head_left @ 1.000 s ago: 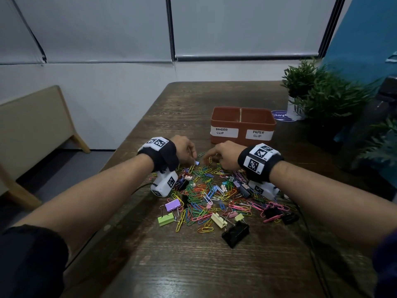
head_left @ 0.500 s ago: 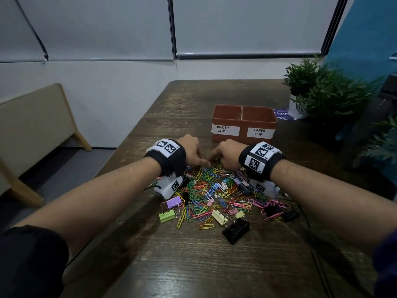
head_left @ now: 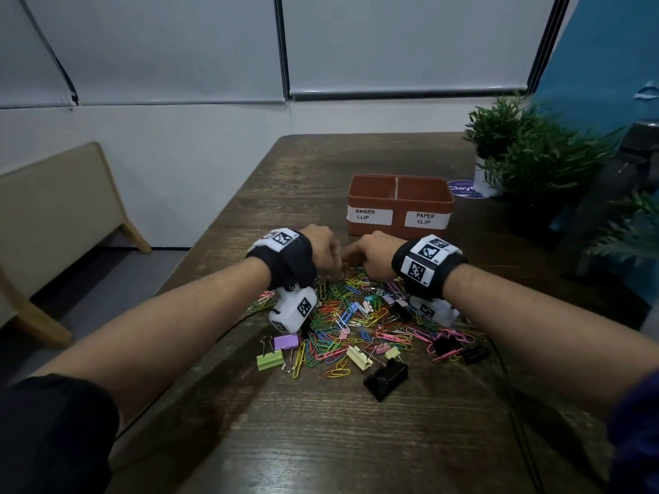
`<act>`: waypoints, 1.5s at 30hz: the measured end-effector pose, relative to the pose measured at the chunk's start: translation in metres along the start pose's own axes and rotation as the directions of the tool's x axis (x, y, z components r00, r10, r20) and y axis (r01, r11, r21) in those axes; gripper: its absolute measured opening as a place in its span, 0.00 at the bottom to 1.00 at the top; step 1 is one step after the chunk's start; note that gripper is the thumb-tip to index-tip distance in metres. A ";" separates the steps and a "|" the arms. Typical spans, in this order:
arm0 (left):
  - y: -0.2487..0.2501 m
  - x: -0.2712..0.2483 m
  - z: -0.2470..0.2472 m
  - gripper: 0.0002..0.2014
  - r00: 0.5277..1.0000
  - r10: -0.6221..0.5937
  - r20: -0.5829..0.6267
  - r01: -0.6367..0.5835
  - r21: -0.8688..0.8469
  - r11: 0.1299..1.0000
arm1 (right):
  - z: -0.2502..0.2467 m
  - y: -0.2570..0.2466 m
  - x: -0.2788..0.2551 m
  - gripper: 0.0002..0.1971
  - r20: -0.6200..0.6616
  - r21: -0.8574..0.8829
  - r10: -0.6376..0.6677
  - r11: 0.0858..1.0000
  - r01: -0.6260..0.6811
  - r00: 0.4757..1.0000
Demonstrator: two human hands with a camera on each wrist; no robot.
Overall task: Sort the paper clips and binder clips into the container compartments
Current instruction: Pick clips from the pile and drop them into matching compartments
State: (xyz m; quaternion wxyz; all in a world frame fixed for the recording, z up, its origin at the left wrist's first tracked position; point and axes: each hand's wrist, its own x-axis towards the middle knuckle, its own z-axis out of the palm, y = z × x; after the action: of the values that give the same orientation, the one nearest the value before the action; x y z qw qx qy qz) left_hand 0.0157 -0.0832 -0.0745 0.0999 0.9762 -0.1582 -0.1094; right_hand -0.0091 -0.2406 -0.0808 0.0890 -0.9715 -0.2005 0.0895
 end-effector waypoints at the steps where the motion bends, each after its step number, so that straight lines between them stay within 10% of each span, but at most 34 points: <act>1: -0.004 0.001 -0.005 0.06 1.000 -0.010 -0.025 0.008 -0.072 0.997 | 0.000 0.001 0.000 0.29 -0.008 0.019 0.002 1.000 -0.001 1.000; 5: -0.031 0.016 -0.033 0.08 0.976 -0.102 -0.192 0.050 -0.258 0.965 | -0.002 0.003 0.000 0.33 -0.018 0.052 0.023 0.998 -0.022 1.000; 18: -0.066 0.030 -0.025 0.07 0.968 -0.045 -0.247 0.049 0.009 0.999 | 0.000 0.009 0.017 0.24 -0.039 0.037 -0.046 0.998 0.047 0.998; 24: -0.060 -0.001 -0.032 0.08 0.998 -0.033 -0.060 0.043 0.177 0.983 | -0.003 -0.014 0.029 0.36 0.092 -0.102 -0.040 0.994 0.049 0.995; 29: -0.054 -0.017 -0.019 0.16 0.999 -0.040 0.025 0.033 0.244 0.969 | -0.001 -0.026 0.025 0.26 0.136 -0.251 -0.013 0.967 0.048 0.991; 40: -0.022 -0.025 -0.009 0.12 0.986 0.146 0.080 -0.159 0.192 0.968 | -0.018 0.005 -0.001 0.26 0.042 0.029 -0.003 1.000 0.002 0.999; 45: -0.009 -0.025 -0.002 0.14 0.983 0.158 0.093 -0.172 0.166 0.971 | -0.006 -0.005 0.001 0.25 0.083 -0.134 -0.025 0.990 0.036 0.996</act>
State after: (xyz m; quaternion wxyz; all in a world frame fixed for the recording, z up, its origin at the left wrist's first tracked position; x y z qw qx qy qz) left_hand -0.0042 -0.0668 -0.0701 0.0172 0.9596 -0.2515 -0.1253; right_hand -0.0086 -0.2370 -0.0737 0.0161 -0.9677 -0.2243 0.1139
